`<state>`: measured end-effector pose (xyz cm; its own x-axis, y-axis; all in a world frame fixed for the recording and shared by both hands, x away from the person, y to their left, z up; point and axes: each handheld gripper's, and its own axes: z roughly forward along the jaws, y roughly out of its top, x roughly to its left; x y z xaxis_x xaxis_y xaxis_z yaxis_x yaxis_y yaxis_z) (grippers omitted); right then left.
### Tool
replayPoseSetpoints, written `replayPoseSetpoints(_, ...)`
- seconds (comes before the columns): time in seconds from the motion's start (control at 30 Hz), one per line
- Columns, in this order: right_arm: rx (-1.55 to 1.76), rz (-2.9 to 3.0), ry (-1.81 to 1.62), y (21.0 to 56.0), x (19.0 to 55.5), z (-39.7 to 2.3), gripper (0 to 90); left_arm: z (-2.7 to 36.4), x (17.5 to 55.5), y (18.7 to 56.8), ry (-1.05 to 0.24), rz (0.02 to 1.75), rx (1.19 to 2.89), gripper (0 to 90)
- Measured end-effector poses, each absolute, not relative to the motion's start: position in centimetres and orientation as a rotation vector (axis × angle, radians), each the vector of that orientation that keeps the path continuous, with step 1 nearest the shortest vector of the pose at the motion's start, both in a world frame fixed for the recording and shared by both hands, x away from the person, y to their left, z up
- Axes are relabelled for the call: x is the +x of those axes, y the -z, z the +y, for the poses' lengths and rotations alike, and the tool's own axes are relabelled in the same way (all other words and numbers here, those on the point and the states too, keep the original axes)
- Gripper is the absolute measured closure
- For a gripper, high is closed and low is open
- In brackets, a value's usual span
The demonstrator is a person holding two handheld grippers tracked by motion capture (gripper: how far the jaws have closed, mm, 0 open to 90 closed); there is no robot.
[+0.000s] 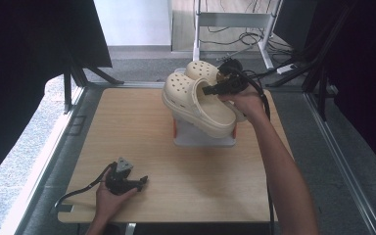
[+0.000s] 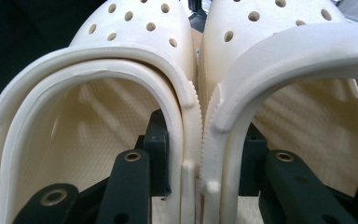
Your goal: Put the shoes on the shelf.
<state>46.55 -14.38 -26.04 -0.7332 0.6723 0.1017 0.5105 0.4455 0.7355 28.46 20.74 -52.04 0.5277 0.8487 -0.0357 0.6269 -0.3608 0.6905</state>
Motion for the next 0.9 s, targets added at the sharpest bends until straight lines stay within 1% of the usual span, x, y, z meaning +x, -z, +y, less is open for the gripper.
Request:
replayPoseSetpoints(0.43,1.161,2.4,-1.12,26.0,49.6,-13.5,65.6,20.8,28.5,52.0,-0.434,1.191,2.11,19.0)
replayPoseSetpoints(0.9,1.266,2.298,-1.054,26.2,51.4,-12.6,65.5,20.9,28.4,52.0,-0.424,1.19,2.106,19.4)
